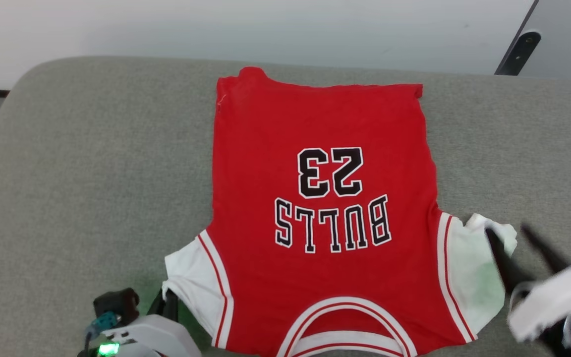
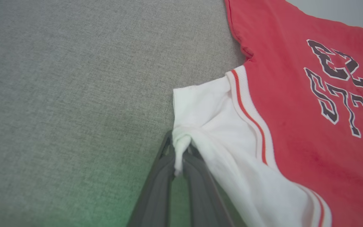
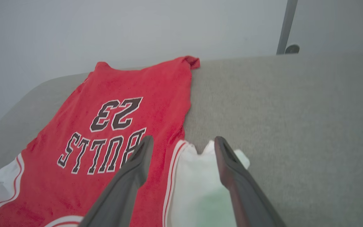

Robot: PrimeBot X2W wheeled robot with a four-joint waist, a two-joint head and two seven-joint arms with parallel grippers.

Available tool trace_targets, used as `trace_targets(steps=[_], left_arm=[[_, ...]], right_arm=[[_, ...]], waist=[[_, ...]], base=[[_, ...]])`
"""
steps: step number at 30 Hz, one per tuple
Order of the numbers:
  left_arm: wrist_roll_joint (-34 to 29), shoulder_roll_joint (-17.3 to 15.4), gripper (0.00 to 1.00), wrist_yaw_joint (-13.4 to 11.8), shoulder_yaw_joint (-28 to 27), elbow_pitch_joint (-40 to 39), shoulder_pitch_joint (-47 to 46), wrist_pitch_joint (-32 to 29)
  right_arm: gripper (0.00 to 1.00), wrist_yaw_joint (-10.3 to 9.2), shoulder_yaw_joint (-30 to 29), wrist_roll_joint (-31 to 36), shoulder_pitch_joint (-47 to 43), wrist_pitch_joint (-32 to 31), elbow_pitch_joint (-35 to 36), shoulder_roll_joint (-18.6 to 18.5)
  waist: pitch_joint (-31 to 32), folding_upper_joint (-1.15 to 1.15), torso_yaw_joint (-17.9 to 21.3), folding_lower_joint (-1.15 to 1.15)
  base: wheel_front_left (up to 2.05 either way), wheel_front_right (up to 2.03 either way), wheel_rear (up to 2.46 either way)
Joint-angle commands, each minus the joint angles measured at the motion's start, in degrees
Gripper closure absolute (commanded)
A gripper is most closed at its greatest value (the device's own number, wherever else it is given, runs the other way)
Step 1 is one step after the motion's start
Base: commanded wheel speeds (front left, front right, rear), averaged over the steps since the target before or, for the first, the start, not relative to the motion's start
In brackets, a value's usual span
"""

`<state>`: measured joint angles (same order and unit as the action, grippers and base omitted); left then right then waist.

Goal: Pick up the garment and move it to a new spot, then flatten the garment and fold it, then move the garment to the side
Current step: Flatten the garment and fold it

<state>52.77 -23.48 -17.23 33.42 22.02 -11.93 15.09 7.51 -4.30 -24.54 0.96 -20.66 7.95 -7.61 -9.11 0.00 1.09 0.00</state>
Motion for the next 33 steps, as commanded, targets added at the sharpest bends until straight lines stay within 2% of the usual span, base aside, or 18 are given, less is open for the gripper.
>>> trace_targets(steps=[1,6,10,17,20,24,27,33], left_arm=[[-0.75,0.38,1.00,0.25,0.23,-0.21,-0.73,0.08],[-2.31,1.76,1.00,1.41,2.13,-0.35,-3.49,-0.18],[-4.05,3.59,1.00,2.74,4.27,-0.28,-6.91,-0.57],[-6.24,8.01,1.00,5.32,7.17,0.81,-12.55,-0.49],[-7.08,10.06,1.00,6.59,8.18,1.65,-14.54,-0.32],[-8.06,12.82,1.00,8.38,9.29,2.74,-16.94,-0.12],[-8.80,14.84,1.00,9.79,9.98,3.61,-18.41,-0.06],[-9.97,17.63,1.00,11.58,10.14,4.56,-20.15,0.01]], right_arm=[[0.00,-0.04,1.13,0.78,3.36,0.49,1.16,-1.83],[0.00,-0.04,2.60,2.41,15.51,-1.01,-1.54,-6.79],[0.00,-0.04,2.53,3.13,27.06,-4.72,-9.17,-10.16],[0.00,-0.05,5.04,1.43,46.47,-18.86,-27.41,-14.91],[0.00,-0.04,5.36,1.37,53.02,-25.28,-34.84,-15.59],[0.00,-0.04,3.21,4.71,59.43,-31.99,-43.69,-16.34],[0.00,-0.05,0.65,9.52,62.37,-34.62,-48.55,-17.30],[0.00,-0.04,-6.02,19.18,65.38,-33.69,-54.47,-17.71]], waist=[[-0.38,0.00,-0.57,0.00],[-2.22,0.00,-3.93,0.00],[-4.71,0.00,-7.92,0.00],[-10.30,0.00,-14.97,0.00],[-12.53,0.00,-17.79,0.00],[-15.41,0.00,-21.30,0.00],[-17.34,0.00,-23.74,0.00],[-20.22,0.00,-27.21,0.00]], base=[[0.00,0.00,0.00],[0.00,0.00,0.00],[0.00,0.00,0.00],[0.00,0.00,0.00],[0.00,0.00,0.00],[0.00,0.00,0.00],[0.00,0.00,0.00],[0.00,0.00,0.00]])
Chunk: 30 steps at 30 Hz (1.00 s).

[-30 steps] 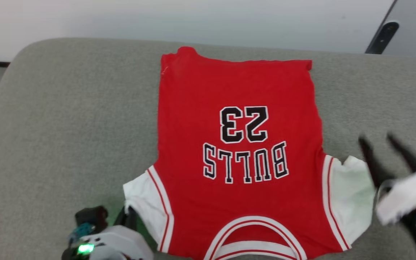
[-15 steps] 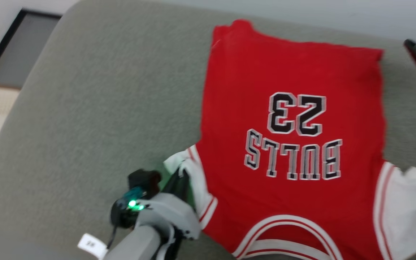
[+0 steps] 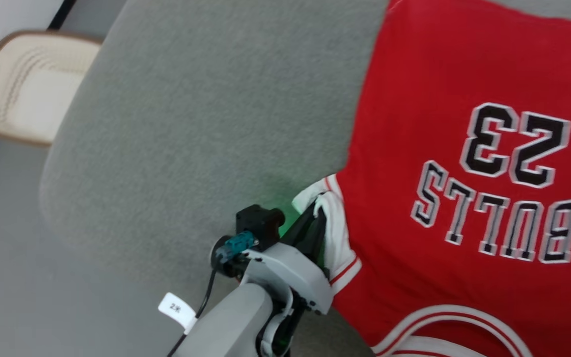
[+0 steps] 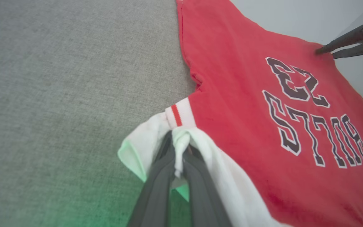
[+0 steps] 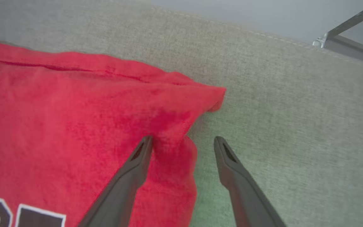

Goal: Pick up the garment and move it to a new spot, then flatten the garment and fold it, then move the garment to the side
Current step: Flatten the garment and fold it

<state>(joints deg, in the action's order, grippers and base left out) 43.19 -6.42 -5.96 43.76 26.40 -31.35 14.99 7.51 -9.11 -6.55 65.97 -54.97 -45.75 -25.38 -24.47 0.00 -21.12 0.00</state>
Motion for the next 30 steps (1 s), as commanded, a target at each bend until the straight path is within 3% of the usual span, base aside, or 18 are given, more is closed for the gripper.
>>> trace_targets(steps=[1,2,3,4,5,9,17,30], left_arm=[[-0.52,0.83,1.00,0.46,-0.38,0.46,-0.81,0.08],[-0.52,0.83,1.00,0.46,-0.38,0.46,-0.81,0.08],[-0.71,1.02,1.00,0.65,-0.74,0.70,-0.88,0.10],[-0.99,1.24,1.00,0.74,-1.01,0.90,-0.88,0.10],[-1.13,1.50,1.00,0.95,-1.32,1.12,-0.81,0.10],[-2.02,1.78,1.00,1.55,-3.06,2.11,-0.22,0.06],[-3.80,1.64,1.00,2.60,-6.82,5.07,1.18,-0.07],[-5.10,-1.07,1.00,2.44,-11.27,7.10,6.06,-0.06]], right_arm=[[0.00,-0.05,-2.52,2.47,0.41,1.27,-1.42,0.15],[0.00,-0.05,-2.52,2.47,0.41,1.27,-1.42,0.15],[0.16,-0.04,-3.82,3.71,0.33,2.15,-1.82,0.62],[0.46,-0.04,-4.94,4.87,0.12,2.84,-2.28,1.01],[1.00,-0.04,-5.67,6.02,-0.31,3.41,-2.92,1.48],[1.00,-0.04,-8.05,9.19,-1.23,5.05,-4.62,3.01],[1.00,0.02,-7.37,8.83,0.48,6.63,-7.07,3.78],[1.00,-0.02,2.65,-3.80,-6.07,7.42,-2.73,1.17]], waist=[[-5.10,0.00,-5.37,0.00],[-5.10,0.00,-5.37,0.00],[-5.28,0.00,-5.58,0.00],[-5.46,0.00,-5.73,0.00],[-5.55,0.00,-5.85,0.00],[-5.36,0.00,-5.53,0.00],[-2.78,0.00,-2.49,0.00],[4.21,0.00,4.29,0.00]], base=[[0.00,0.00,0.00],[0.00,0.00,0.00],[0.00,0.00,0.00],[0.00,0.00,0.00],[0.00,0.00,0.00],[0.00,0.00,0.00],[0.00,0.00,0.00],[0.00,0.00,0.00]])
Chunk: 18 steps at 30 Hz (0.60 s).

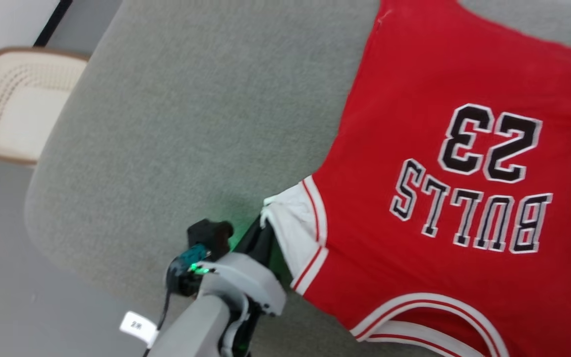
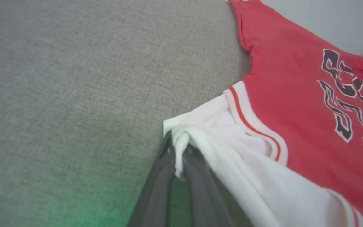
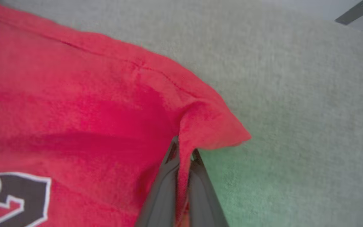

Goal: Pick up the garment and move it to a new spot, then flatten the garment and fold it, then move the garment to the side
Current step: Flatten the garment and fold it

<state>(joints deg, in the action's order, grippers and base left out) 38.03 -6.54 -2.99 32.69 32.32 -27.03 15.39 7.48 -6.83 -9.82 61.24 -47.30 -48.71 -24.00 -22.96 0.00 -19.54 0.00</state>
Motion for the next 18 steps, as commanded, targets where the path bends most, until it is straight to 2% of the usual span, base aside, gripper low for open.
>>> trace_targets(steps=[1,9,13,18], left_arm=[[0.20,-1.24,1.00,-0.58,-0.57,1.36,1.92,-0.45],[0.44,-3.31,1.00,-0.46,-2.54,1.47,4.34,-0.40],[0.43,-4.37,1.00,-0.38,-3.16,1.23,5.75,-0.39],[0.60,-5.79,1.00,-0.45,-3.70,0.87,6.88,-0.35]], right_arm=[[1.00,0.01,1.37,-1.87,-2.98,-0.57,1.21,-0.36],[1.00,0.00,4.06,-13.17,-18.88,-2.89,13.64,-1.82],[1.00,-0.01,2.77,-17.13,-27.59,-5.04,21.63,-1.63],[1.00,-0.01,-0.74,-20.00,-38.14,-7.75,32.04,0.56]], waist=[[3.24,0.00,3.37,0.00],[6.80,0.00,8.39,0.00],[8.03,0.00,10.86,0.00],[9.16,0.00,13.56,0.00]], base=[[0.00,0.00,0.00],[0.00,0.00,0.00],[0.00,0.00,0.00],[0.00,0.00,0.00]])
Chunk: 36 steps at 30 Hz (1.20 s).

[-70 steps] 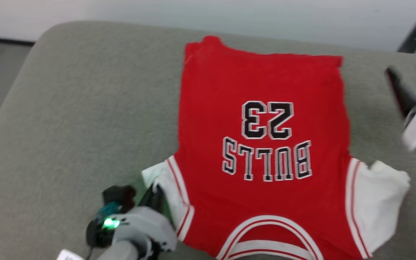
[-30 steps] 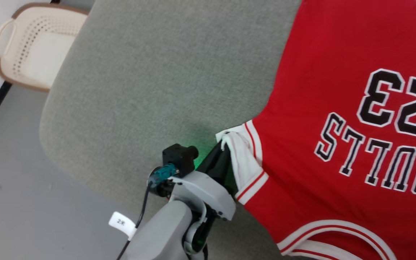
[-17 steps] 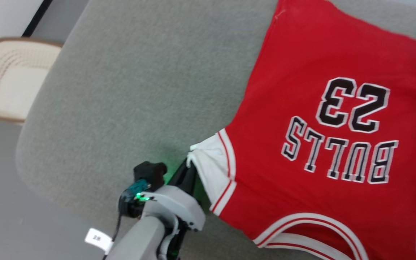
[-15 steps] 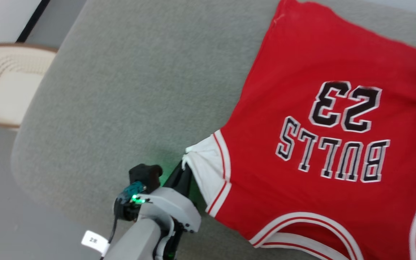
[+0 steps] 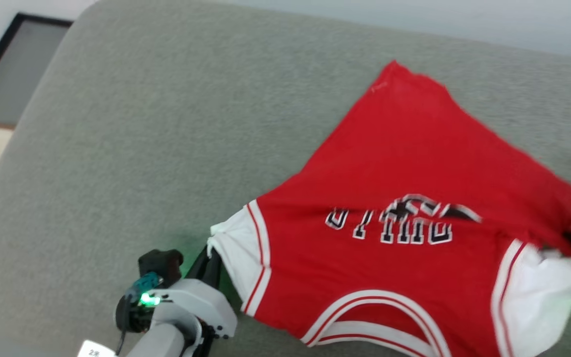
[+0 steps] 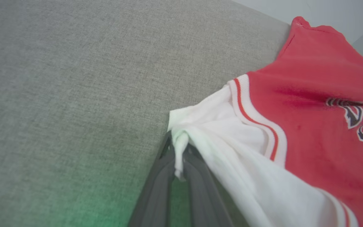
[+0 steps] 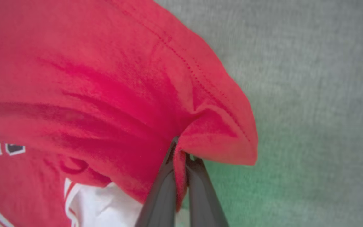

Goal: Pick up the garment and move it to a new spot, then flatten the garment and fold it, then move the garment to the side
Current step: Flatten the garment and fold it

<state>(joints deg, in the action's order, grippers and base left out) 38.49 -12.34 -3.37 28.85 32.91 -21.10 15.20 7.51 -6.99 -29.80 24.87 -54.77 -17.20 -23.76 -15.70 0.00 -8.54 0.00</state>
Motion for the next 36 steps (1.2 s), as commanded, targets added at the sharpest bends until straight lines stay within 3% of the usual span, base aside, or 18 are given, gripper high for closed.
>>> trace_targets(steps=[1,6,10,19,20,22,32,36], left_arm=[[0.19,-0.17,1.00,-0.18,0.04,0.13,1.14,-0.17],[0.83,-1.17,1.00,-0.67,-0.60,-0.66,1.86,-0.32],[1.03,-1.39,1.00,-1.12,-0.71,-1.34,2.11,-0.50],[1.24,-1.90,1.00,-1.30,-0.49,-1.77,2.26,-0.93],[1.30,-1.90,1.00,-1.29,-0.46,-1.75,2.38,-0.90],[1.43,-1.98,1.00,-1.28,-0.44,-1.69,2.67,-0.84],[1.93,-2.46,1.00,-1.79,-0.67,-2.21,4.09,-0.65],[2.03,-2.71,1.00,-2.01,-0.62,-2.66,4.61,-0.62]], right_arm=[[1.00,-0.04,-1.43,-0.13,-3.90,-0.66,2.62,0.91],[1.00,-0.04,-5.53,0.60,-13.08,-1.41,10.63,5.76],[1.00,-0.05,-7.58,2.18,-17.60,-0.77,12.59,9.48],[1.00,-0.26,-8.12,5.97,-16.65,5.69,4.02,12.11],[0.74,-0.26,-8.04,6.46,-16.47,6.17,3.11,12.06],[0.00,-0.28,-7.81,7.15,-16.06,6.77,2.02,11.97],[0.00,-0.10,-10.20,4.87,-17.00,10.42,8.04,12.52],[0.00,-0.05,-10.11,4.12,-18.95,11.66,14.54,13.32]], waist=[[2.03,0.00,3.01,0.00],[2.31,0.00,4.82,0.00],[2.14,0.00,5.65,0.00],[2.24,0.00,6.58,0.00],[2.41,0.00,6.58,0.00],[2.76,0.00,6.62,0.00],[4.33,0.00,7.34,0.00],[4.62,0.00,7.67,0.00]], base=[[0.00,0.00,0.00],[0.00,0.00,0.00],[0.00,0.00,0.00],[0.00,0.00,0.00],[0.00,0.00,0.00],[0.00,0.00,0.00],[0.00,0.00,0.00],[0.00,0.00,0.00]])
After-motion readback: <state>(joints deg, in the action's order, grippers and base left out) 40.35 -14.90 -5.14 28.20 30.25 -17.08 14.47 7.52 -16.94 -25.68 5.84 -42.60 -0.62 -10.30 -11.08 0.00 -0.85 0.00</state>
